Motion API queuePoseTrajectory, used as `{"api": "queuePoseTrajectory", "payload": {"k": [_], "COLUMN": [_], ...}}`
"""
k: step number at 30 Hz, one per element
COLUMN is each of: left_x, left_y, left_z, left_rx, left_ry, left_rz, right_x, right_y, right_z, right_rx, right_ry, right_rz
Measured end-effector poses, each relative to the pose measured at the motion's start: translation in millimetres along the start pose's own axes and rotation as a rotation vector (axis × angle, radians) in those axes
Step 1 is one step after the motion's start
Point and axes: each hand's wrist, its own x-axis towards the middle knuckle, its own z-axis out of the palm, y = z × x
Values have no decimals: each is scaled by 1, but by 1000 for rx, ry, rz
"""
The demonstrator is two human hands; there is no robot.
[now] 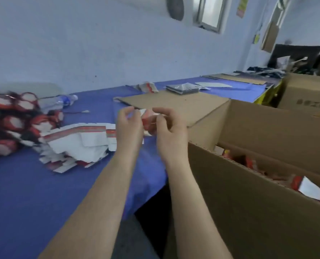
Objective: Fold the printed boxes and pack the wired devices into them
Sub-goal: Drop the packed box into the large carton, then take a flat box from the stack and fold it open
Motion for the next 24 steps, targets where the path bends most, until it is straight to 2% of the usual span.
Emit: {"api": "queuePoseTrajectory", "payload": {"k": [3, 5, 11, 15, 19, 22, 24], "left_x": [44, 60, 88, 93, 91, 86, 84], "left_y": [-37, -57, -89, -91, -91, -84, -75], "left_z": [-68, -95, -110, -103, -99, -94, -91], "left_rx": [240, 341, 448, 433, 471, 404, 227], "left_ry": [150, 178, 82, 70, 110, 114, 37], "left_rz": [-111, -146, -222, -226, -97, -1, -53], "right_x": [5, 13, 35, 38, 39, 33, 25], "right_y": [43, 72, 131, 142, 137, 121, 106], "right_z": [68, 94, 128, 133, 132, 132, 133], "right_rx": [-233, -409, -875, -1048, -1011, -783, -531], "right_ry": [-240, -280, -397, -422, -253, -104, -108], "right_rz": [112, 180, 285, 226, 143, 45, -35]}}
